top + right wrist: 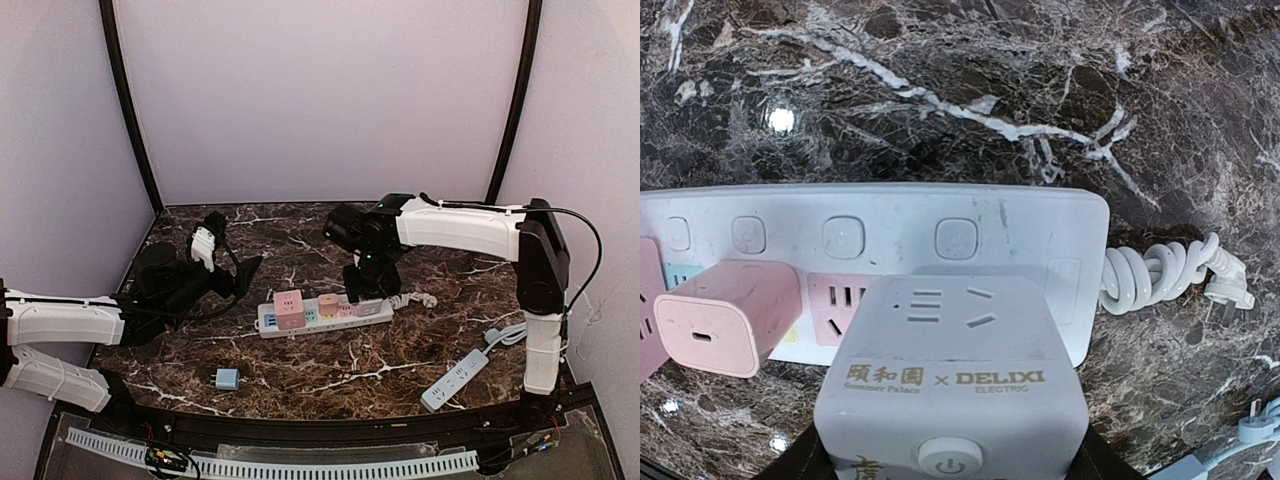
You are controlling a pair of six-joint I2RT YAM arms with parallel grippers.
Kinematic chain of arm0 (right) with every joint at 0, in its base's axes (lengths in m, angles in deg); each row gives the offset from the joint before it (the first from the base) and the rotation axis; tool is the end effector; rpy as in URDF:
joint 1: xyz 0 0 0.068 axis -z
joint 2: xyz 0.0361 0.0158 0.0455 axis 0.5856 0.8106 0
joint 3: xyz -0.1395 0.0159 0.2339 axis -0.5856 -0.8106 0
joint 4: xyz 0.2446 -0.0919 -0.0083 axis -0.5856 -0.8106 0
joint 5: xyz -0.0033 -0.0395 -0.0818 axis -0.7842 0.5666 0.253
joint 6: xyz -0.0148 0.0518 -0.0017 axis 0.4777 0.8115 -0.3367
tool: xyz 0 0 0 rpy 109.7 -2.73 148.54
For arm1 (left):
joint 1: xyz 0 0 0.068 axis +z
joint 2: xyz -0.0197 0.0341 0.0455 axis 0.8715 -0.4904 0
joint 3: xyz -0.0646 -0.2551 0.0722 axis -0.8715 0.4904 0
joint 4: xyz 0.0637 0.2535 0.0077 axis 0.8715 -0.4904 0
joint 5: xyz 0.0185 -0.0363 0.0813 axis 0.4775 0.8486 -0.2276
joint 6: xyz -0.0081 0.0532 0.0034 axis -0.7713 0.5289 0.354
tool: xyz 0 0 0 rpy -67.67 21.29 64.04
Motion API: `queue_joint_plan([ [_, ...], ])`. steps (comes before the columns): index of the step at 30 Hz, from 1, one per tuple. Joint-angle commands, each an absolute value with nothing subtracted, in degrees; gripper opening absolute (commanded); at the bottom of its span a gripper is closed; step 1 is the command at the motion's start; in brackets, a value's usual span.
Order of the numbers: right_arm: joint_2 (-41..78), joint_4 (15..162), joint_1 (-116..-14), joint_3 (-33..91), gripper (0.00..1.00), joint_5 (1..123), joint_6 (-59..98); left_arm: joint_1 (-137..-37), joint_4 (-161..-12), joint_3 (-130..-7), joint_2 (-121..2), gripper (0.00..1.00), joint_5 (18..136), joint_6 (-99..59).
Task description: Insert the plug
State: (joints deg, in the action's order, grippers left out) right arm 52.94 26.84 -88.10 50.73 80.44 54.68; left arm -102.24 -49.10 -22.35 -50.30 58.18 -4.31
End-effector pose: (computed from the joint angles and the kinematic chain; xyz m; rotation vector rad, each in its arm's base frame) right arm 0.2522 0.3148 0.2269 -0.2342 2.8761 -0.0012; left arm 0.1903 -0.1604 0.2432 0.4847 1.5101 -0.3638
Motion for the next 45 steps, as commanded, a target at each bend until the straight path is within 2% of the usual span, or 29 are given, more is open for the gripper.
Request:
queue_joint_plan([
  [1, 54.55, 27.09, -88.16, 49.87, 0.0, 82.47, 54.02, -101.93, -49.39, -23.27, -49.43, 0.99, 58.61, -4.25],
  [19, 59.31, 26.79, -83.17, 50.09, 0.0, 77.21, 50.23, -101.94, -49.55, -23.52, -49.7, 0.99, 58.88, -4.26],
  [28, 65.22, 19.81, -82.73, 56.21, 0.0, 79.69, 47.13, -101.94, -49.73, -23.56, -49.7, 0.99, 58.95, -4.17],
  [34, 66.64, 21.05, -82.45, 55.75, 0.0, 78.9, 47.02, -101.85, -49.61, -23.55, -49.83, 0.99, 59.09, -4.24],
  [45, 72.64, 25.55, -82.26, 65.25, 0.0, 75.73, 42.42, -101.93, -49.47, -23.86, -50.74, 0.99, 59.26, -4.14],
])
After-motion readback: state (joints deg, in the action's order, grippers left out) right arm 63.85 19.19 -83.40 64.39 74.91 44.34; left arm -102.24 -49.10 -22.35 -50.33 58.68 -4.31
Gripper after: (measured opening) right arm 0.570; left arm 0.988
